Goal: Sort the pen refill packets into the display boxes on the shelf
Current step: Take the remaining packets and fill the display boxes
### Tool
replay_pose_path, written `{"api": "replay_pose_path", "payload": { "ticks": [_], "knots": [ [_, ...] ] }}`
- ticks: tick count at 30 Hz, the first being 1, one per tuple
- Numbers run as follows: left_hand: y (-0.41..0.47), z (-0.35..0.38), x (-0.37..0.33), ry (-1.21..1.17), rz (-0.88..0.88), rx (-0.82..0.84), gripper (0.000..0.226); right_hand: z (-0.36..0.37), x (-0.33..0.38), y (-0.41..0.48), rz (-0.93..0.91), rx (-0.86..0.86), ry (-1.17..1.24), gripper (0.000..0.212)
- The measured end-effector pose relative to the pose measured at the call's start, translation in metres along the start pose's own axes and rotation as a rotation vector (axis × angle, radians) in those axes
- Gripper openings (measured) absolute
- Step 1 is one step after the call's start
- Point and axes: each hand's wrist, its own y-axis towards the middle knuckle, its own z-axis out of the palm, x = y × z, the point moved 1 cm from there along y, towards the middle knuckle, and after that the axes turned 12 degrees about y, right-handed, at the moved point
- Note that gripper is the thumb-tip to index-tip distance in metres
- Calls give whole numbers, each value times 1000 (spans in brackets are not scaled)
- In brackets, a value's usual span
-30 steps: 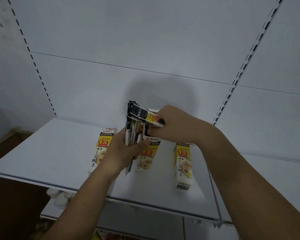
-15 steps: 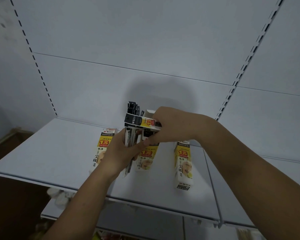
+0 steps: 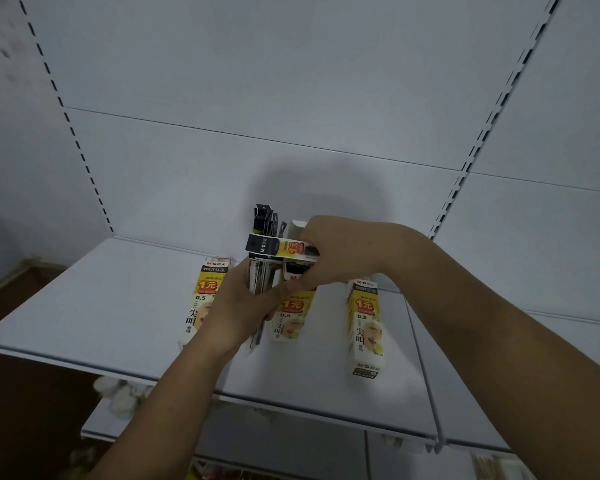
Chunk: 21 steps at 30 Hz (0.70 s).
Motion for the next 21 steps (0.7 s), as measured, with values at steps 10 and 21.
{"api": "replay_pose_path", "payload": {
  "ticks": [10,21],
  "knots": [
    [0,1,4,12,-36,-12,12,5,-1,4,23,56,26,36],
    [0,-1,-1,-49,-36,-45,13,9,0,-6,-7,34,174,34]
  ]
}}
